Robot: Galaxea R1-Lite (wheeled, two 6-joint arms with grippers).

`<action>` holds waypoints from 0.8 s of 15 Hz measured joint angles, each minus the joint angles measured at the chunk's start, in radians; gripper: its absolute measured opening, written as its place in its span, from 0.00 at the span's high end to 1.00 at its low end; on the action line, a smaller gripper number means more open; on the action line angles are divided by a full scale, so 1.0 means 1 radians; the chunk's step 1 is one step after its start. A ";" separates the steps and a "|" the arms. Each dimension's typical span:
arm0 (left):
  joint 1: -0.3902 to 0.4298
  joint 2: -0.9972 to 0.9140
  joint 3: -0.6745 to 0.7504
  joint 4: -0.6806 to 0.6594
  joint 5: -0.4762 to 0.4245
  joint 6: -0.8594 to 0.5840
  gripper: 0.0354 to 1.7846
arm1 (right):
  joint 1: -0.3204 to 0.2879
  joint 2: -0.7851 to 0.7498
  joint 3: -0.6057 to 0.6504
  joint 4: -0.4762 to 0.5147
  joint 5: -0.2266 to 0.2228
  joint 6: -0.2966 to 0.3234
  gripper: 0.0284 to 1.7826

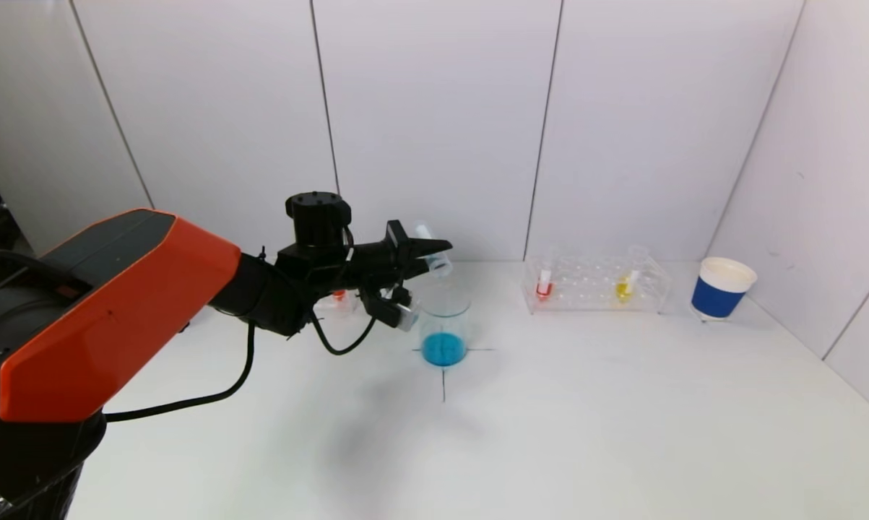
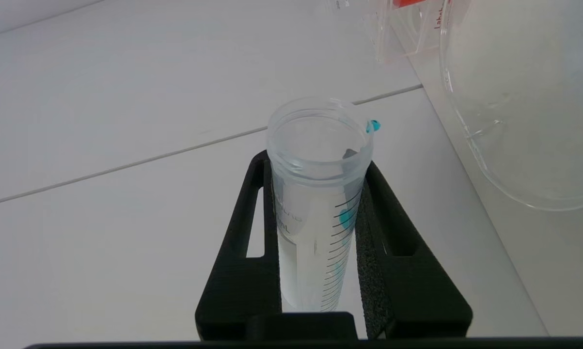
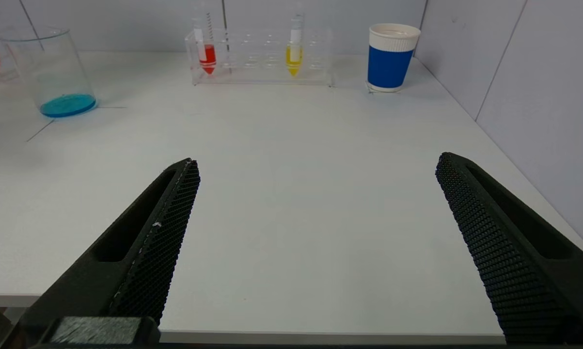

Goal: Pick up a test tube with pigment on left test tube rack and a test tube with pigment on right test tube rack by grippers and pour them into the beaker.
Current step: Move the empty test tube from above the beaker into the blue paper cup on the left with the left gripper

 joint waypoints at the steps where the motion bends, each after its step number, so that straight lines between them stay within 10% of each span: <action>1: -0.001 0.000 0.001 -0.001 0.005 -0.001 0.76 | 0.000 0.000 0.000 0.000 0.000 0.000 0.01; 12: -0.008 -0.001 0.052 -0.308 0.201 -0.446 0.76 | 0.000 0.000 0.000 0.000 0.000 0.000 0.01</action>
